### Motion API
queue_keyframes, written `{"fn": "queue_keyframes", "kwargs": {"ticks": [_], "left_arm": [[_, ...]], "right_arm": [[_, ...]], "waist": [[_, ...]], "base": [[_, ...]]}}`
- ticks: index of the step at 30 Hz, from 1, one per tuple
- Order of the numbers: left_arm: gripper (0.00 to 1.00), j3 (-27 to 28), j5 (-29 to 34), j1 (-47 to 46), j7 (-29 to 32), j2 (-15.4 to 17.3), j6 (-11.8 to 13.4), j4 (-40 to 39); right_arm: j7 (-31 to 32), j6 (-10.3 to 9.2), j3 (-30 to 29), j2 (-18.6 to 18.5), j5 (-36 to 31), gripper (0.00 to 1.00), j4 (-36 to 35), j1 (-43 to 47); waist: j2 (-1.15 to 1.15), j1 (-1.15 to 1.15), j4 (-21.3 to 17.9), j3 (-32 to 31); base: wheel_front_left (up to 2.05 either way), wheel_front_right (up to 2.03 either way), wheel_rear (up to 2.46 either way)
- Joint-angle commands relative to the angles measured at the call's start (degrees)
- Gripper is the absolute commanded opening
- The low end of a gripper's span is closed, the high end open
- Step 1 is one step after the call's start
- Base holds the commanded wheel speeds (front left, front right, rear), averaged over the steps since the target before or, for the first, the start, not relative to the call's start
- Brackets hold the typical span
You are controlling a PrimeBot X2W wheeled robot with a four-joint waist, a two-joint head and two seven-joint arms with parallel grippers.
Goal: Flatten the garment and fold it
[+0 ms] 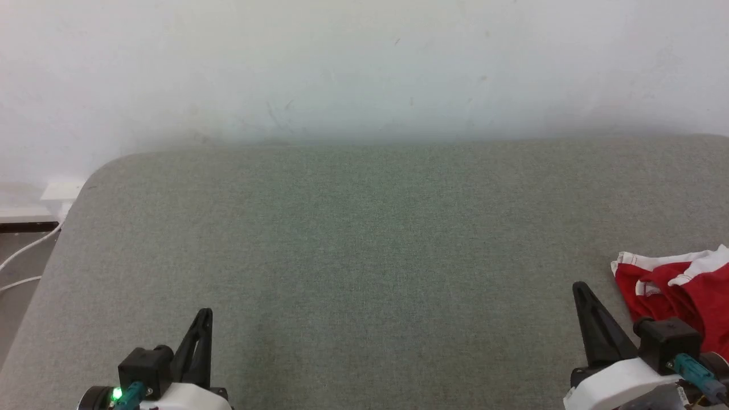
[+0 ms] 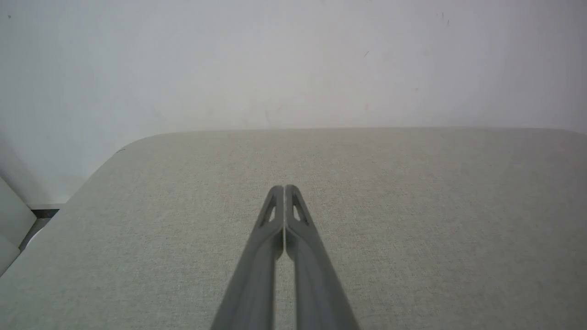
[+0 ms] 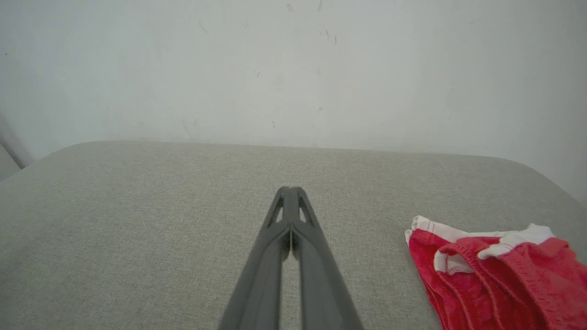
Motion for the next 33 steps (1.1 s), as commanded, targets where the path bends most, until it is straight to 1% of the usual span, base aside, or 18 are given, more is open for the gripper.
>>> {"fn": "queue_keyframes", "kwargs": {"ticks": [1, 33], "left_arm": [[0.0, 0.2, 0.7, -0.6, 0.3, -0.4, 0.5, -0.5], [0.0, 0.7, 3.5, -1.8, 3.4, -2.4, 1.3, -3.1]], "right_arm": [[0.0, -0.01, 0.1, 0.0, -0.6, 0.0, 0.1, -0.8], [0.9, -0.02, 0.4, 0.1, -2.0, 0.0, 0.5, -2.7]], "waist": [[0.0, 0.0, 0.0, 0.0], [0.0, 0.0, -0.4, 0.5]], "base": [[0.0, 0.0, 0.0], [0.0, 0.0, 0.0]]}}
